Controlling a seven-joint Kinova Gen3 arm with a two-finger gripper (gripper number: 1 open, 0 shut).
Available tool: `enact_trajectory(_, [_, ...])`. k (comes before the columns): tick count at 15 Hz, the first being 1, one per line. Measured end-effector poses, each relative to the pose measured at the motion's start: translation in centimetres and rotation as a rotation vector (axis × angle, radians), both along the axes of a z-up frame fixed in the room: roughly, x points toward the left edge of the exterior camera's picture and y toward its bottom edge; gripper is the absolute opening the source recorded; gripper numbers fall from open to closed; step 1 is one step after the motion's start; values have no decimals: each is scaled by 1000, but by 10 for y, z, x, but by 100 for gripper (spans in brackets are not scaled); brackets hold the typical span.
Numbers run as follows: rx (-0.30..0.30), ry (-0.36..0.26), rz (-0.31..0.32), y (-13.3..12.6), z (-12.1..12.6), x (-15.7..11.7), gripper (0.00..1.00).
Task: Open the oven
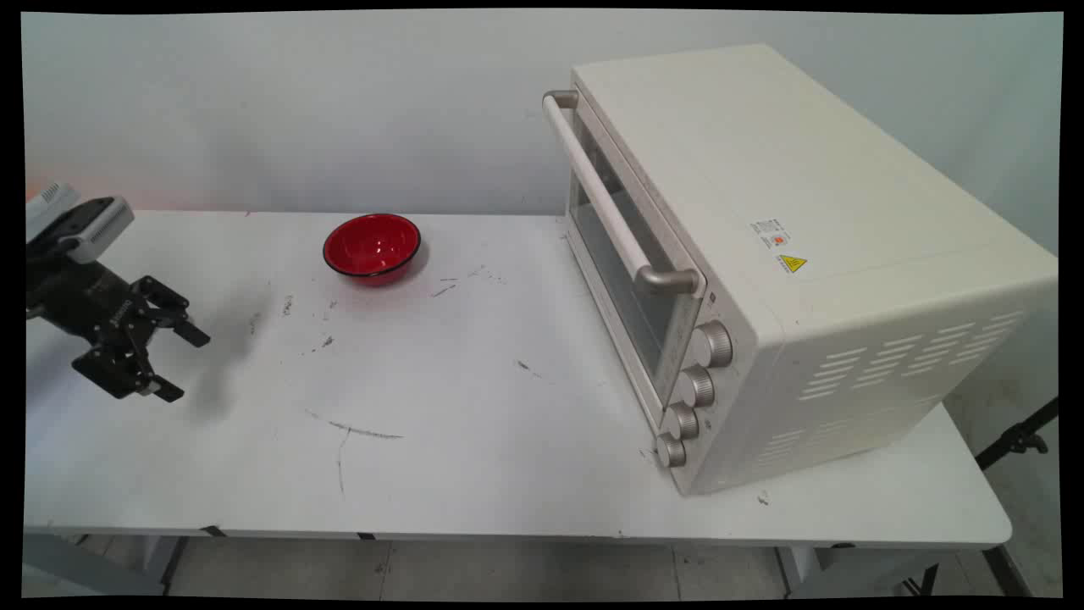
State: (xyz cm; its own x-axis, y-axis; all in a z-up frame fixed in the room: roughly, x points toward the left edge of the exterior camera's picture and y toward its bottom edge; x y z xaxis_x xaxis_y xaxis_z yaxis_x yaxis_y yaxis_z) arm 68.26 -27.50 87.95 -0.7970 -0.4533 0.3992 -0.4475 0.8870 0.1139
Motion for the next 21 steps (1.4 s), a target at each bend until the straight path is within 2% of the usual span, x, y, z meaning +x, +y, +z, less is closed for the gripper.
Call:
enact_trajectory(5, [-34, 22, 3, -11, 6, -17, 100])
enact_trajectory(10, [-83, 55, 37, -32, 21, -49, 100])
enact_trajectory(21, [-205, 130, 126, -83, 81, -135, 100])
